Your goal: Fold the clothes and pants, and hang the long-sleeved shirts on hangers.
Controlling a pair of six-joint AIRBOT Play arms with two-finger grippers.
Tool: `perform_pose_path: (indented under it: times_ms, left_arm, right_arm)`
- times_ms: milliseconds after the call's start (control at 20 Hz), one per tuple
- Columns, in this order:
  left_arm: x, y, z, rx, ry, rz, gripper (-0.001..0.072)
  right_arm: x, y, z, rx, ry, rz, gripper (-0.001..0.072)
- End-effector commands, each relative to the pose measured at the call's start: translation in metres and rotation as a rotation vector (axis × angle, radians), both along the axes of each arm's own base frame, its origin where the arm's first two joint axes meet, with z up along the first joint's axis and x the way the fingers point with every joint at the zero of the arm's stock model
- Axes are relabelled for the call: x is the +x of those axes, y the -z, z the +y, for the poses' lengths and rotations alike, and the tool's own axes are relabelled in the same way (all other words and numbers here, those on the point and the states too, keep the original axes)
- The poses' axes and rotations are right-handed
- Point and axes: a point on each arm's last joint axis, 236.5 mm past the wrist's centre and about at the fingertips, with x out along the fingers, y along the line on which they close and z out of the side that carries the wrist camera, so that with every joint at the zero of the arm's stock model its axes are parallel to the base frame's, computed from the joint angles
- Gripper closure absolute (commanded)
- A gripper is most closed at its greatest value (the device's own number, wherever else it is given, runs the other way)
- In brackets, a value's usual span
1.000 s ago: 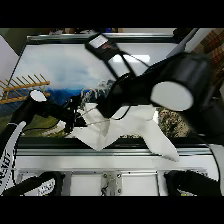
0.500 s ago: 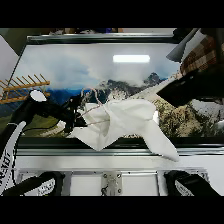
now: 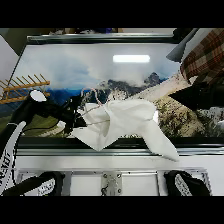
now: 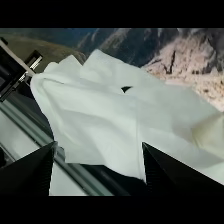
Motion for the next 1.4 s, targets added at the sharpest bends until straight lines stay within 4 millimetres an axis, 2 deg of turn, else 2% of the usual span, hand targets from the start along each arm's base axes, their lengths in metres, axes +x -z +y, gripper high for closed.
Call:
perform_pose_path:
  times_ms: [0,150,250,300,350,450,500,550,650,750,950,1150,1350]
  left_arm:
    - [-0.002,0.0,0.0,-0.001,0.005,0.006,0.0687]
    - [-0.002,0.0,0.0,-0.001,0.006,0.006,0.0687]
    - [-0.003,0.0,0.0,-0.002,0.008,0.009,0.0687]
    - [-0.003,-0.001,0.0,-0.002,0.009,0.01,0.0687]
    - [-0.004,-0.001,0.0,-0.002,0.01,0.012,0.0687]
    - [-0.003,-0.001,0.0,-0.002,0.01,0.012,0.0687]
    - [-0.003,0.0,0.0,-0.002,0.01,0.012,0.0687]
    - [-0.003,0.0,0.0,-0.002,0.01,0.011,0.0687]
    - [-0.003,-0.001,0.0,-0.002,0.009,0.013,0.0687]
    - [-0.003,-0.001,0.0,-0.002,0.007,0.014,0.0687]
    - [-0.003,0.0,0.0,-0.001,0.007,0.013,0.0687]
    - [-0.003,-0.001,0.0,-0.002,0.007,0.013,0.0687]
    - [-0.003,0.0,0.0,-0.002,0.007,0.013,0.0687]
  right_arm:
    - [-0.006,-0.017,0.015,-0.03,-0.237,-0.319,0.0114]
    - [-0.001,-0.014,0.015,0.163,-0.329,-0.308,0.0114]
    - [0.009,-0.023,0.007,0.335,-0.395,-0.359,0.0114]
    - [0.015,-0.011,0.003,0.337,-0.418,-0.355,0.0113]
    - [0.021,0.012,-0.001,0.294,-0.43,-0.301,0.0113]
    - [0.016,0.078,-0.012,0.117,-0.482,-0.127,0.0114]
    - [0.01,0.101,-0.016,0.028,-0.54,-0.113,0.0113]
    - [0.007,0.109,-0.015,-0.017,-0.601,-0.17,0.0114]
    - [0.019,0.102,-0.004,-0.008,-0.621,-0.329,0.0114]
    - [0.036,0.103,-0.002,-0.007,-0.573,-0.351,0.0114]
    - [0.027,0.116,0.012,0.043,-0.664,-0.33,0.0114]
    - [0.016,0.136,0.037,0.1,-0.746,-0.287,0.0113]
    - [0.012,0.136,0.07,0.197,-0.802,-0.274,0.0114]
